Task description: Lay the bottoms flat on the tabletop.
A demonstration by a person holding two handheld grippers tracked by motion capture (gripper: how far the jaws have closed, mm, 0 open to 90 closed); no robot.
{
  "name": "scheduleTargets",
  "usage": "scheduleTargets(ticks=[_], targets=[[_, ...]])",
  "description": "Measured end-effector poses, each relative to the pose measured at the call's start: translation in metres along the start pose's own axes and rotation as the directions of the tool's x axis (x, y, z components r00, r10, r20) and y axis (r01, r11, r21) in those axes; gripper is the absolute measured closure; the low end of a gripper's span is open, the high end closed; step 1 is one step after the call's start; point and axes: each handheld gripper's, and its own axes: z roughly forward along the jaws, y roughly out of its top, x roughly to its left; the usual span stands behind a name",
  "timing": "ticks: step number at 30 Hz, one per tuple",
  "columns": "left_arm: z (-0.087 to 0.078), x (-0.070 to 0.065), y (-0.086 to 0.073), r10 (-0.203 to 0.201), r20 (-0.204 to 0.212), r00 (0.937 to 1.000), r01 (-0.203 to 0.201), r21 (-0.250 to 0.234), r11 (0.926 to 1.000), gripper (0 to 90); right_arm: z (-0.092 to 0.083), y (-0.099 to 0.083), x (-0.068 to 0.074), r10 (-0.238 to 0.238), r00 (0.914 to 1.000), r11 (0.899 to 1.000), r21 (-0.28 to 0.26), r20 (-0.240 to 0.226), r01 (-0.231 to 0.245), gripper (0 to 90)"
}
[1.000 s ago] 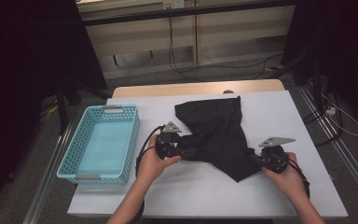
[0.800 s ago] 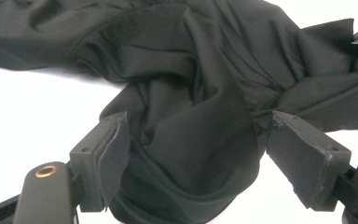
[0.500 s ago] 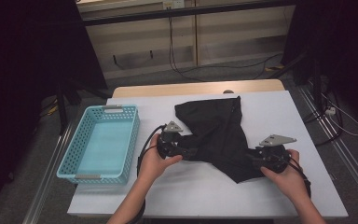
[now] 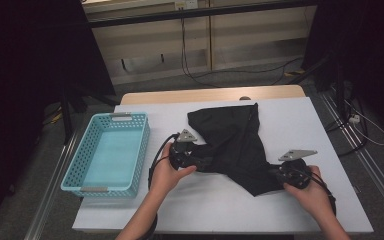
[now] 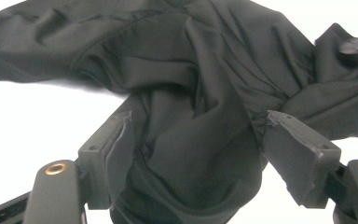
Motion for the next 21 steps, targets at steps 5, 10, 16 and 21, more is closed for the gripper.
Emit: scheduleTargets(ticks=[5, 10, 16, 21], targets=[[0.004, -0.001, 0.001, 0.006, -0.017, 0.9998, -0.006, -0.014, 0.9999, 32.3, -0.021, -0.009, -0.004, 0.031, 0.9995, 1.0, 0.001, 0.005, -0.031, 87.5], [0.009, -0.002, 0.0, 0.025, -0.019, 0.9995, -0.025, -0.007, 0.9997, 42.3, -0.02, -0.002, -0.002, -0.009, 0.9985, 0.997, -0.078, 0.053, 0.013, 58.9], [0.015, -0.003, -0.005, 0.041, -0.01, 0.9991, -0.041, 0.027, 0.9988, 56.3, 0.002, 0.017, 0.002, -0.059, 0.9978, 0.991, -0.118, 0.032, 0.062, 47.8], [0.016, -0.001, -0.009, 0.019, 0.017, 0.9997, -0.02, 0.065, 0.9977, 75.0, 0.024, 0.019, 0.003, -0.039, 0.9989, 0.998, -0.048, 0.026, 0.041, 57.4]])
